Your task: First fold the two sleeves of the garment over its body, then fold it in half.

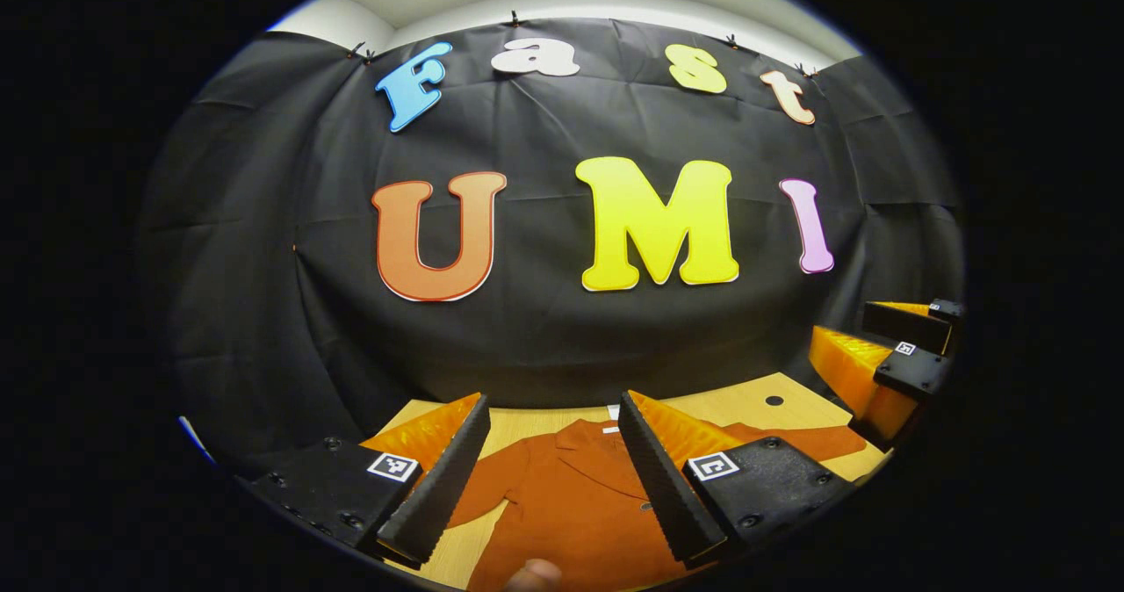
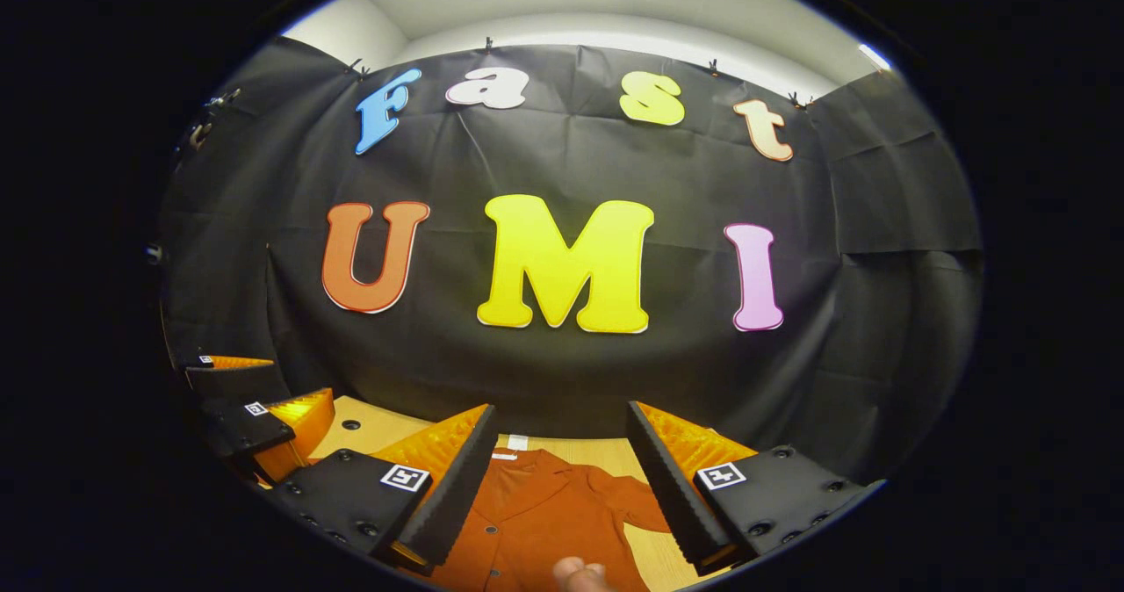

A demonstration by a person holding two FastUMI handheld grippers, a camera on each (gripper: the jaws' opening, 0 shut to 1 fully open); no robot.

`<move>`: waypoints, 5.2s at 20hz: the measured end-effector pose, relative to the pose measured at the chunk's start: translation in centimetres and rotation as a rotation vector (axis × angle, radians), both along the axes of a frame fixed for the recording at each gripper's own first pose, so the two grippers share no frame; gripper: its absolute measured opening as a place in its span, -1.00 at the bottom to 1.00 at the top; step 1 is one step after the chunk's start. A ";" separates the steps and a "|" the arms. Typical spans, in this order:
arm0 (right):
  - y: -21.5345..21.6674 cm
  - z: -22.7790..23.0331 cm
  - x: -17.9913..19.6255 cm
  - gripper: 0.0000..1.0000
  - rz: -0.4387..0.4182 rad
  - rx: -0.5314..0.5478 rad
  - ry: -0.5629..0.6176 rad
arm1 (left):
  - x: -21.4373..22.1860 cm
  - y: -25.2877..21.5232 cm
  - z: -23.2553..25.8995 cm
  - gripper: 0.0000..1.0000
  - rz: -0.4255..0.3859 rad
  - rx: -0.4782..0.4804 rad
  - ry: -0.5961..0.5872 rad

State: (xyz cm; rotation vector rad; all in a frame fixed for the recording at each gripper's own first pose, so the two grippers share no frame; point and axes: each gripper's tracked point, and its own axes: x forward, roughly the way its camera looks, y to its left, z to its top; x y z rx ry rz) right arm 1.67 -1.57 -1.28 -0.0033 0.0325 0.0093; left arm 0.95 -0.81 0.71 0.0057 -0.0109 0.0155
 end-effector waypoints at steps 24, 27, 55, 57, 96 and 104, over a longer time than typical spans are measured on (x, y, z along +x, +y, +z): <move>-5.3 -0.7 1.5 0.87 -0.018 0.033 0.021 | 1.0 -3.3 1.6 0.91 0.008 0.006 -0.004; -7.0 -1.1 2.2 0.89 -0.047 0.050 0.035 | 1.2 -3.9 1.4 0.91 0.008 0.007 0.002; -40.7 -33.4 5.7 0.89 -0.602 0.244 0.916 | 1.7 -9.8 -11.8 0.92 0.009 -0.028 0.424; -41.7 -35.7 5.6 0.90 -0.606 0.284 0.993 | 1.4 -9.6 -12.2 0.93 0.018 -0.017 0.439; -31.8 -26.6 10.2 -0.94 -0.283 0.630 1.088 | -2.9 -1.6 -21.3 0.96 0.057 -0.013 0.576; -14.0 -19.8 15.9 -0.94 -0.100 0.548 0.998 | -5.1 5.6 -23.2 0.86 0.046 -0.069 0.532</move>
